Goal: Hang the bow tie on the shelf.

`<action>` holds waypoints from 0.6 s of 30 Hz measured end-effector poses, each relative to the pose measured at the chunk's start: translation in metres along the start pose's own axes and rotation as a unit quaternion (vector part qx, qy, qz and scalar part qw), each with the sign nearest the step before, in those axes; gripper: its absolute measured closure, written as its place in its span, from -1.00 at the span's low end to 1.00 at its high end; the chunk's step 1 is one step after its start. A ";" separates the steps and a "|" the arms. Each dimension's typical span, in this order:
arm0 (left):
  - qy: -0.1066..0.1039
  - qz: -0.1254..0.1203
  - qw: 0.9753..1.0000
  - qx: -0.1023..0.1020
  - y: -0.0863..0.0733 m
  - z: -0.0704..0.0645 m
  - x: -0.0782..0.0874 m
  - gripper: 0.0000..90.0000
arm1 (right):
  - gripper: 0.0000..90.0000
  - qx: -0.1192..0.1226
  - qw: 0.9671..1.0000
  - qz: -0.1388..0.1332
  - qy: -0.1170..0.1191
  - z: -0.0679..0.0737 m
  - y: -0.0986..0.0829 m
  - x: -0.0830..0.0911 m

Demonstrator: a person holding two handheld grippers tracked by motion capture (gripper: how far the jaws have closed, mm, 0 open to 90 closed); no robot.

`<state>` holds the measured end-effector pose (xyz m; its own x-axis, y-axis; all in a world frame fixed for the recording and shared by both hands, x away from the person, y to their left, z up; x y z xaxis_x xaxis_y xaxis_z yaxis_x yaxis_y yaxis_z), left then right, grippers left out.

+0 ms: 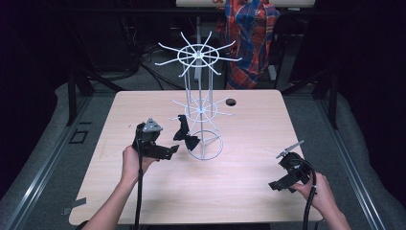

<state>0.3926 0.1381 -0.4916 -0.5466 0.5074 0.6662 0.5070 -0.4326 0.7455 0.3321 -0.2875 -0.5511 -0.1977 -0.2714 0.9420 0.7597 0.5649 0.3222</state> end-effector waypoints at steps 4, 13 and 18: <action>0.008 0.009 1.000 -0.001 -0.007 -0.001 0.003 -0.90 | -0.95 0.006 1.000 0.006 -0.008 0.000 0.000 0.001; 0.024 0.023 0.999 -0.003 -0.023 0.000 0.015 -0.91 | -0.95 0.007 1.000 0.006 -0.007 0.000 0.000 0.001; 0.017 0.050 0.999 0.004 -0.035 0.000 0.015 -0.99 | -0.95 0.006 1.000 0.006 -0.013 0.000 0.000 0.001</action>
<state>0.3663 0.1605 -0.5071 -0.5152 0.4365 0.7376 0.5657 -0.4733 0.6753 0.3320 -0.2874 -0.5501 -0.2047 -0.2448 0.9477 0.7547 0.5772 0.3120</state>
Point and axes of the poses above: each handheld gripper's, and its own axes: x roughly backward along the jaws, y roughly out of its top, z roughly to its left, the point moved 4 cm from there along -x, roughly forward along the jaws, and after that the axes turned 1 degree about x, right-handed, at the moved point
